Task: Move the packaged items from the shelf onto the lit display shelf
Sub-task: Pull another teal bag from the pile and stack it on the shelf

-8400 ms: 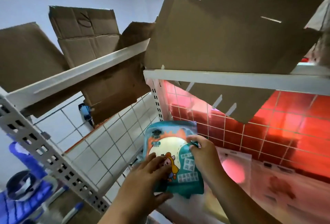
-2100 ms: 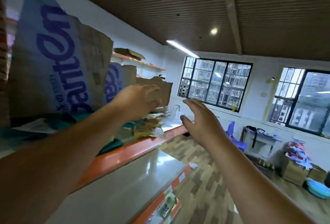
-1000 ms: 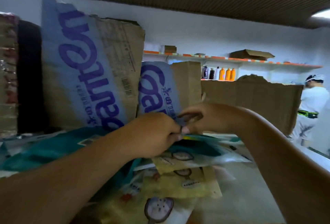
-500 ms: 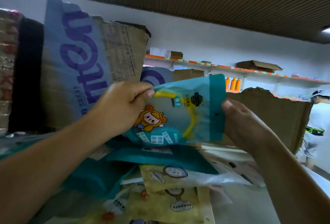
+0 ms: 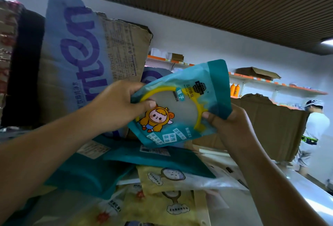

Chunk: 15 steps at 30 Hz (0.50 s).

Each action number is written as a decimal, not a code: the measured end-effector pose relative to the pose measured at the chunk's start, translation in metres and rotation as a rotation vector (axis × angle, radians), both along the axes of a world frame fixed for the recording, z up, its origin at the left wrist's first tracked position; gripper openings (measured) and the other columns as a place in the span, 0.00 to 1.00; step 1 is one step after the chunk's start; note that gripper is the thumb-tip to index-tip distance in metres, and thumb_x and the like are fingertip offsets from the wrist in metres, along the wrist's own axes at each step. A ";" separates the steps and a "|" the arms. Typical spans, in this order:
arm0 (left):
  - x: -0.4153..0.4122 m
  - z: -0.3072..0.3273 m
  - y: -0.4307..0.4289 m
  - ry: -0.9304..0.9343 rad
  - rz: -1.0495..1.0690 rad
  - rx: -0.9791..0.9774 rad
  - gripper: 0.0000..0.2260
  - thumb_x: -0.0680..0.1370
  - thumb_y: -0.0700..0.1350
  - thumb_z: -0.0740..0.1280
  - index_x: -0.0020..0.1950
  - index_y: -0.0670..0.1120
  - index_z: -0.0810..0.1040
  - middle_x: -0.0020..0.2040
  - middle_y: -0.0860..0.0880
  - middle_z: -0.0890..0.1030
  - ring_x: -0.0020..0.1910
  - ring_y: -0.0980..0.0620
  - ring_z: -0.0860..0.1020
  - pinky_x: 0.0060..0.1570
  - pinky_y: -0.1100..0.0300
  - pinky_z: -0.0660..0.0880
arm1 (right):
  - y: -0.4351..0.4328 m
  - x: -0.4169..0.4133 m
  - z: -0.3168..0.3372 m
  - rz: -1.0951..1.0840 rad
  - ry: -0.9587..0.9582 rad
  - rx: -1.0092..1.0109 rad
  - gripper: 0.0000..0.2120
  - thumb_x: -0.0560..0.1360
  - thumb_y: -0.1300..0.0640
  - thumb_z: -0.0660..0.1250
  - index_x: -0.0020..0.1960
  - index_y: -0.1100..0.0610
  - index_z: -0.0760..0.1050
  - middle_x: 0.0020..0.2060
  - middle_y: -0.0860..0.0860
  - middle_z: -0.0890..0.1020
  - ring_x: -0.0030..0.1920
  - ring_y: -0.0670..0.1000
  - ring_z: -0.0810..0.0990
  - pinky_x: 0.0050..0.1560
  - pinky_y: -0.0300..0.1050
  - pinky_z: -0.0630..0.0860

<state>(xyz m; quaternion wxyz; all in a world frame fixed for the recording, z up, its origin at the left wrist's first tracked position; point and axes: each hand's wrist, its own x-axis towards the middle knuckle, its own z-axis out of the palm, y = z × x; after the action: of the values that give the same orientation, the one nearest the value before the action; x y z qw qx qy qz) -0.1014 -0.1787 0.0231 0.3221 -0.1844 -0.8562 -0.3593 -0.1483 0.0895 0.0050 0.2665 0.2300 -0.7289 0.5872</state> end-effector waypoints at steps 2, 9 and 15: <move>-0.001 0.000 0.002 0.003 0.014 0.021 0.05 0.79 0.51 0.70 0.44 0.53 0.81 0.40 0.59 0.83 0.38 0.63 0.81 0.33 0.72 0.73 | 0.002 0.002 0.002 -0.073 0.069 -0.037 0.07 0.73 0.64 0.74 0.45 0.52 0.80 0.38 0.45 0.85 0.41 0.47 0.85 0.43 0.45 0.81; -0.010 0.000 0.005 -0.203 -0.093 0.563 0.06 0.80 0.49 0.70 0.53 0.48 0.84 0.43 0.51 0.88 0.43 0.53 0.86 0.41 0.62 0.81 | 0.004 0.006 0.006 -0.155 0.161 -0.210 0.21 0.74 0.58 0.75 0.60 0.42 0.72 0.50 0.51 0.84 0.44 0.45 0.84 0.45 0.50 0.79; -0.010 -0.008 0.012 -0.415 -0.278 0.761 0.12 0.81 0.46 0.68 0.61 0.43 0.82 0.53 0.42 0.87 0.54 0.41 0.85 0.62 0.42 0.78 | -0.014 0.012 -0.001 0.330 -0.140 -0.178 0.37 0.76 0.69 0.65 0.74 0.37 0.62 0.54 0.55 0.85 0.52 0.57 0.85 0.47 0.54 0.83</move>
<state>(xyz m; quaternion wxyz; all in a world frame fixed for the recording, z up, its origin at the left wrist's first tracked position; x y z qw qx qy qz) -0.1118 -0.1663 0.0154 0.1373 -0.0903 -0.6766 -0.7178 -0.1365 0.0754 0.0037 0.1345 0.2803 -0.6432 0.6997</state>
